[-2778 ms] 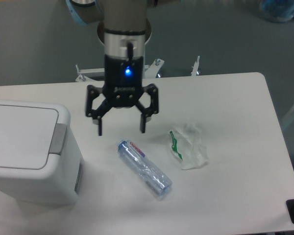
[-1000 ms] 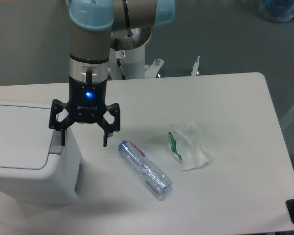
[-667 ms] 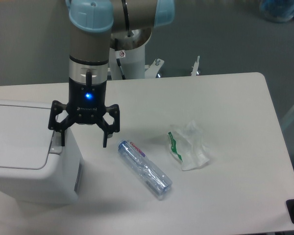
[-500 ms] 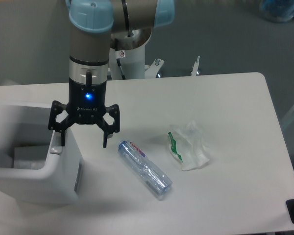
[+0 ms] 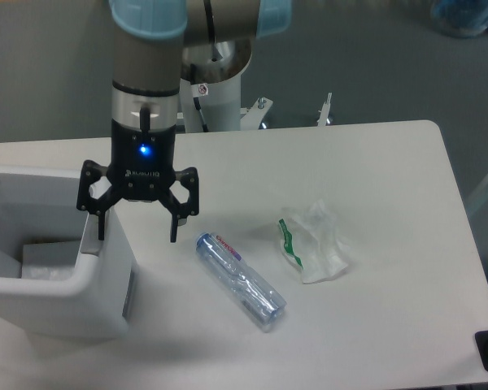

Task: Open the trash can
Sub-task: 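Hold the gripper above the opened trash can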

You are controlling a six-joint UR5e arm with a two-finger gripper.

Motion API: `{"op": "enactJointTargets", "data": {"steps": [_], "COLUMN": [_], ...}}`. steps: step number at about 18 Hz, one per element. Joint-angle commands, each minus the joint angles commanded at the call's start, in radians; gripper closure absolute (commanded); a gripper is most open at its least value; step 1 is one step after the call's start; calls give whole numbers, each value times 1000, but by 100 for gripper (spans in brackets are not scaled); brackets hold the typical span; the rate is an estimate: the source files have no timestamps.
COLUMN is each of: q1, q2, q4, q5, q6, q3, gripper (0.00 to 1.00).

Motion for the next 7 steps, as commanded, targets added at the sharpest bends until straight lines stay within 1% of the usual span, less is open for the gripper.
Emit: {"op": "enactJointTargets", "data": {"steps": [4,6,7], "q1": [77,106,123], "q2": [-6,-11,-12], "q4": [2,0,-3], "q5": [5,58,89], "q6": [11,18,46], "q3": [35,52,52], "gripper": [0,0,0]}}
